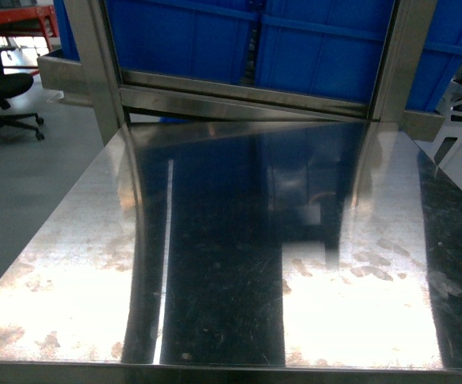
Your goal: Pick capacitor and pack into box
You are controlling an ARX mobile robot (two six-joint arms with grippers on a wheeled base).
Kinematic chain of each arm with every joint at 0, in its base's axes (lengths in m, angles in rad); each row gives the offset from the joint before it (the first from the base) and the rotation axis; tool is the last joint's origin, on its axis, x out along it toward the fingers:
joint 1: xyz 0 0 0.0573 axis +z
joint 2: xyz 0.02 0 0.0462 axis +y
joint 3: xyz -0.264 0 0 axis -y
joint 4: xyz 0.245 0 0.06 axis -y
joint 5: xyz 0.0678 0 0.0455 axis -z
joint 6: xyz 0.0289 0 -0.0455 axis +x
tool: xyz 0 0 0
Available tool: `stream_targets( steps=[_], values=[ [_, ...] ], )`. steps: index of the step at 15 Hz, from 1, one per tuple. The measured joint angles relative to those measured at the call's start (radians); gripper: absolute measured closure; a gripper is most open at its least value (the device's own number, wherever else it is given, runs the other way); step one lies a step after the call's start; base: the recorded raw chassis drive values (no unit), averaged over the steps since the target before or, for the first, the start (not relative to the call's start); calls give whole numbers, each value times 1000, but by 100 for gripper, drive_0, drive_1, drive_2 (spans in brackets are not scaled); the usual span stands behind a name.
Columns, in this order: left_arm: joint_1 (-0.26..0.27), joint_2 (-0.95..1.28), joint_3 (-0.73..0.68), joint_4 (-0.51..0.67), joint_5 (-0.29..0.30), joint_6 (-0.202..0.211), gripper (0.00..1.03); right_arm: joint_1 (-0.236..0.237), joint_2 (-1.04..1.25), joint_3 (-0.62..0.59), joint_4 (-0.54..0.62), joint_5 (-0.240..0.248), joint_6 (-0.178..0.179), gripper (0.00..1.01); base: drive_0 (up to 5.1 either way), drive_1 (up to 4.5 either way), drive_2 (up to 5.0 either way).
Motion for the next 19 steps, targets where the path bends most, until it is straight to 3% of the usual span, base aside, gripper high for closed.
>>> stream_targets(
  steps=[5, 6, 17, 19],
  values=[
    [0, -157, -45, -109, 0, 0, 60, 0, 0, 0, 0, 0, 0, 3, 0, 0, 0],
    [0, -166, -71, -67, -1, 0, 60, 0, 0, 0, 0, 0, 0, 3, 0, 0, 0],
    [0, -420, -71, -325, 0, 0, 60, 0, 0, 0, 0, 0, 0, 3, 0, 0, 0],
    [0, -577, -70, -515, -1, 0, 60, 0, 0, 0, 0, 0, 0, 3, 0, 0, 0]
  ],
)
